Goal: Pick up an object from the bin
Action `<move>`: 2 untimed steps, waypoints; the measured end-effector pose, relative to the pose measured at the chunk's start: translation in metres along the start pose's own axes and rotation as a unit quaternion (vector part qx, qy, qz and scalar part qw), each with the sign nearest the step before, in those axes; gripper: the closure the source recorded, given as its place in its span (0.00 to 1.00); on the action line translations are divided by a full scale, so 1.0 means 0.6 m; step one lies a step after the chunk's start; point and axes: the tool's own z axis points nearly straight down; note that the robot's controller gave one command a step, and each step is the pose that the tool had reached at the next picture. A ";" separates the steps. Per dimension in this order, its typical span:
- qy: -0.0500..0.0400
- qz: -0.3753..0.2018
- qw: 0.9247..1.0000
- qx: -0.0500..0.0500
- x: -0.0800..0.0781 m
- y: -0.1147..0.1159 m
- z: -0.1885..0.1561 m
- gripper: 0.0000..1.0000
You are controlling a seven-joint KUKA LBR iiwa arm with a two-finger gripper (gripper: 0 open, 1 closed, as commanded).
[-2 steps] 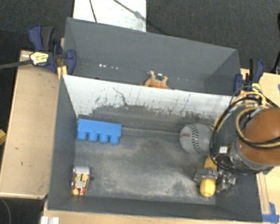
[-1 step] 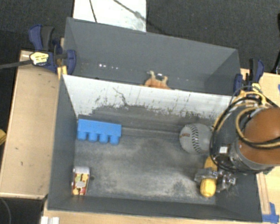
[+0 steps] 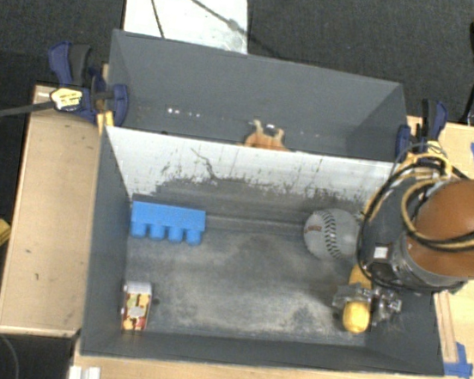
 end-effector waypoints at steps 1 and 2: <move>0.004 0.002 1.000 0.001 0.005 -0.001 -0.027 1.00; 0.006 0.003 1.000 0.005 0.007 -0.004 -0.046 1.00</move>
Offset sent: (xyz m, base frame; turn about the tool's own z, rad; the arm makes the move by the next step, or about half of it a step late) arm 0.0001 -0.0001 0.0404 -0.0001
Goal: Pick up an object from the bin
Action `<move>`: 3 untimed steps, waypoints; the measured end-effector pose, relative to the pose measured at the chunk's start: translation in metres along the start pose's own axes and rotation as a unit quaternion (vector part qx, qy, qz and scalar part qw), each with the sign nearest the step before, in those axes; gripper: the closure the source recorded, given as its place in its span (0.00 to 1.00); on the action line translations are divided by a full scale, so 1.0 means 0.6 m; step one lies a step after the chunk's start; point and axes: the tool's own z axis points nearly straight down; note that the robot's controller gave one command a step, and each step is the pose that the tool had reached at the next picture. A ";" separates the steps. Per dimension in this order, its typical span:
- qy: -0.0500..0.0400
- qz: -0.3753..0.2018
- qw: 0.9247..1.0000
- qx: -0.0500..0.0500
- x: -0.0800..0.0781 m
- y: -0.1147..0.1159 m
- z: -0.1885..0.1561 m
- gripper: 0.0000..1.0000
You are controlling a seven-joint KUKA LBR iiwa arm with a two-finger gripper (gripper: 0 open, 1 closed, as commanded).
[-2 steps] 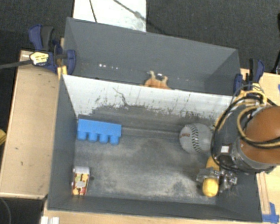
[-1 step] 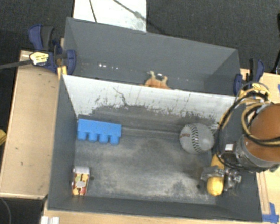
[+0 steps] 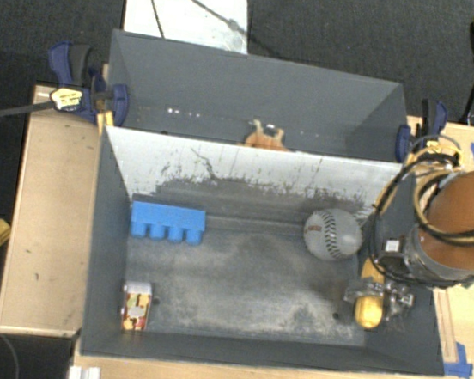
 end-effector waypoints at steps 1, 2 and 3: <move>0.000 0.000 1.000 0.000 -0.001 0.000 -0.009 1.00; 0.000 0.001 1.000 0.000 -0.002 0.001 -0.017 1.00; 0.000 0.001 1.000 -0.004 -0.002 0.003 -0.032 1.00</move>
Offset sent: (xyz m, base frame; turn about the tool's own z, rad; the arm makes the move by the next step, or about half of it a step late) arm 0.0000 0.0000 0.0074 0.0000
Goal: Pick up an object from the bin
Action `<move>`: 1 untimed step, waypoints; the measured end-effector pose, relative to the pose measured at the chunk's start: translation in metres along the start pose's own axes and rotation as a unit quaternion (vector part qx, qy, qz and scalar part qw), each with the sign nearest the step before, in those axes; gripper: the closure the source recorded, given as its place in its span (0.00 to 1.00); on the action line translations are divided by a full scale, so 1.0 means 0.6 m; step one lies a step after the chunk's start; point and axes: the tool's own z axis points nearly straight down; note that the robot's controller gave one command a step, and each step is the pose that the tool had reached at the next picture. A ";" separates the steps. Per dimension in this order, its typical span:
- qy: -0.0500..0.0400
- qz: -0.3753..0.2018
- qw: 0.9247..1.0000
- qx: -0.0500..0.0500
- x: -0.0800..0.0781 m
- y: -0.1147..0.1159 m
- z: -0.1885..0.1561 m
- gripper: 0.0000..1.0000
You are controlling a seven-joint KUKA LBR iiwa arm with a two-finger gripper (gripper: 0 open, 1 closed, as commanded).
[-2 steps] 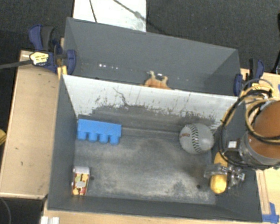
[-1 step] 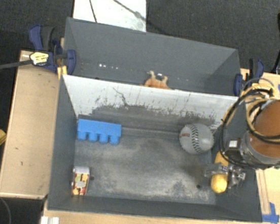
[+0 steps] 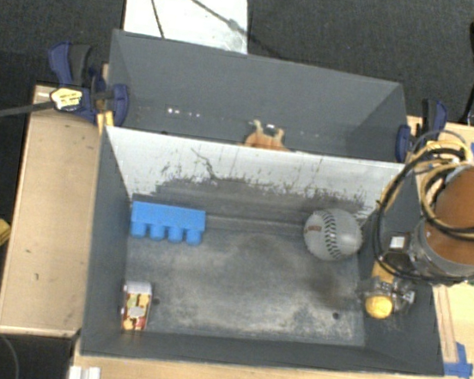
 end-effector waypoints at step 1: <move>0.000 0.000 1.000 0.001 0.000 -0.001 -0.040 1.00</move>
Offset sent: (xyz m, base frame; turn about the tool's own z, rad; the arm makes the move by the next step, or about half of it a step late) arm -0.0001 0.0001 0.0191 0.0000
